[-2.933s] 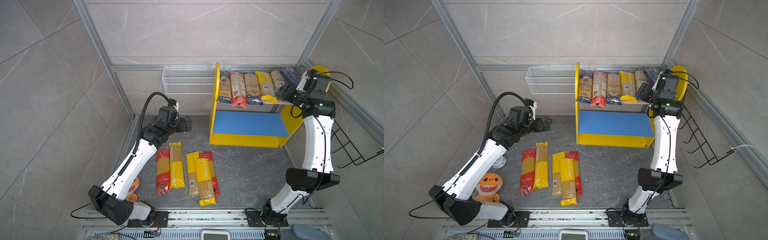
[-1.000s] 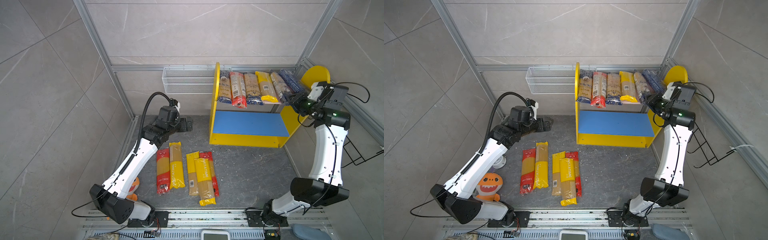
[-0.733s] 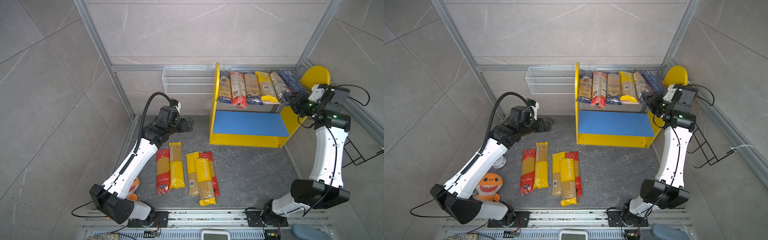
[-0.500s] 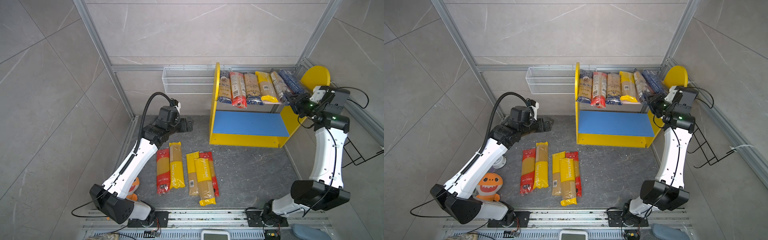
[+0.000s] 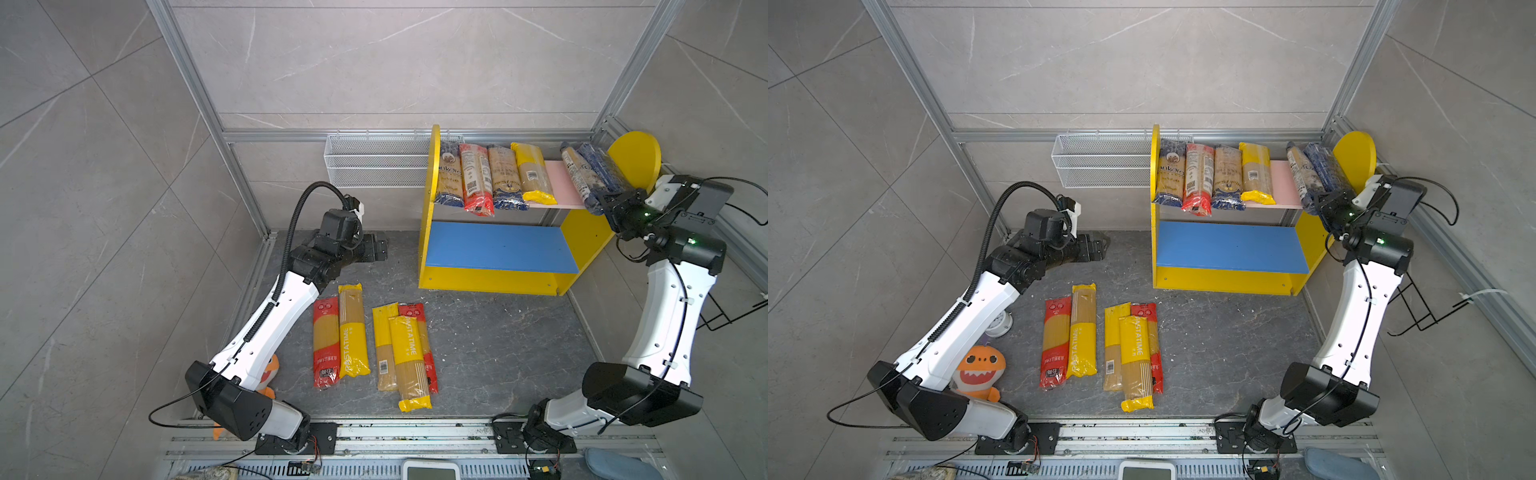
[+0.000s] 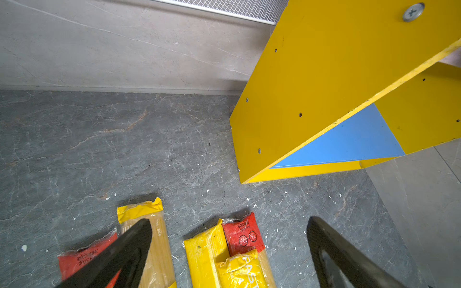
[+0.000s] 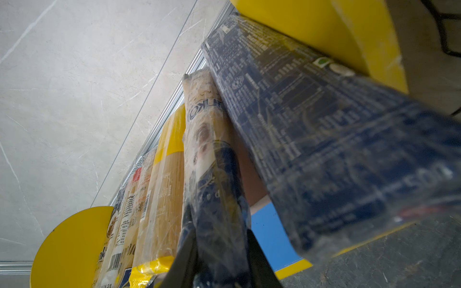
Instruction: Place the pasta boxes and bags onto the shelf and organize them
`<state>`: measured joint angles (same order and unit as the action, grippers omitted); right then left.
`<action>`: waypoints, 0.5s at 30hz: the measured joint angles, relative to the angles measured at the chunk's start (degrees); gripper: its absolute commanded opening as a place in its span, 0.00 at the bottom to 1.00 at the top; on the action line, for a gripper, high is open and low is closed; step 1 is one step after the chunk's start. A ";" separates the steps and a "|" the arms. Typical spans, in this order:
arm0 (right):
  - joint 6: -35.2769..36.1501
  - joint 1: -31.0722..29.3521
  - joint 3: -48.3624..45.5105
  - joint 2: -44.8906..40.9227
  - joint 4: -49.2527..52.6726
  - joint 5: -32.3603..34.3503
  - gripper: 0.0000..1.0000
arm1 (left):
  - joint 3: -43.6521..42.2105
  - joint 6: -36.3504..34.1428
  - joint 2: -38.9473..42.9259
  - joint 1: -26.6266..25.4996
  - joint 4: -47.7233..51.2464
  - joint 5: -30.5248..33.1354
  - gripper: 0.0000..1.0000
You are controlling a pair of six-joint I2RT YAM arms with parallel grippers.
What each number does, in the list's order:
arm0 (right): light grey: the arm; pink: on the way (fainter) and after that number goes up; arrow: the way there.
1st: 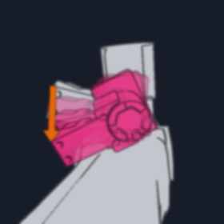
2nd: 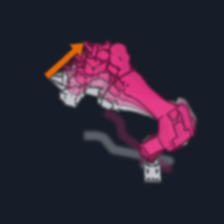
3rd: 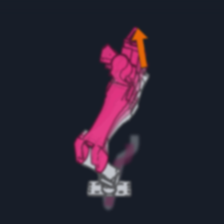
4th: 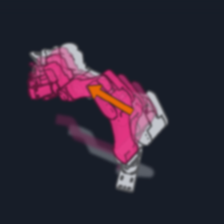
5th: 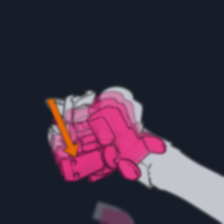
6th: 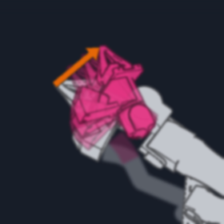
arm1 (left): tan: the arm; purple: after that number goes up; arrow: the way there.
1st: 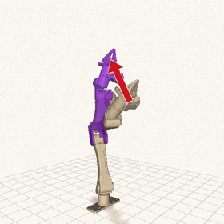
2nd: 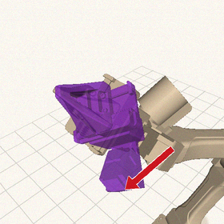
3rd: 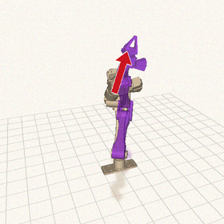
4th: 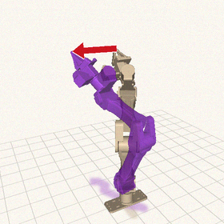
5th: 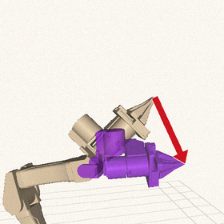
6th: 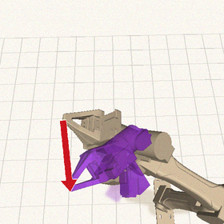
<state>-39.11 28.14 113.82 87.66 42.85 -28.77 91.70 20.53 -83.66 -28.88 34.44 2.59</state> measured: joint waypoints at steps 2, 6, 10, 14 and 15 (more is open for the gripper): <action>1.36 -1.99 1.75 0.63 1.60 2.03 0.05 | 0.02 0.00 -0.20 0.00 0.04 -0.04 1.00; 4.39 -6.62 6.19 2.73 5.18 6.82 0.06 | 0.15 0.00 -0.28 0.00 0.09 -0.17 1.00; 8.17 -9.94 9.49 4.61 8.02 10.60 0.06 | 0.24 0.00 -0.31 0.00 0.04 -0.17 1.00; 11.13 -11.21 10.08 4.94 9.44 13.25 0.10 | 0.24 -0.13 -0.31 0.00 0.07 -0.15 1.00; 11.76 -11.28 10.23 5.01 9.70 13.68 0.12 | 0.26 -0.20 -0.31 0.00 0.07 -0.15 1.00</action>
<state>-27.35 16.86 124.05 92.66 52.56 -15.09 91.96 20.34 -83.96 -28.88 34.50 2.44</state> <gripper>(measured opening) 0.281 0.997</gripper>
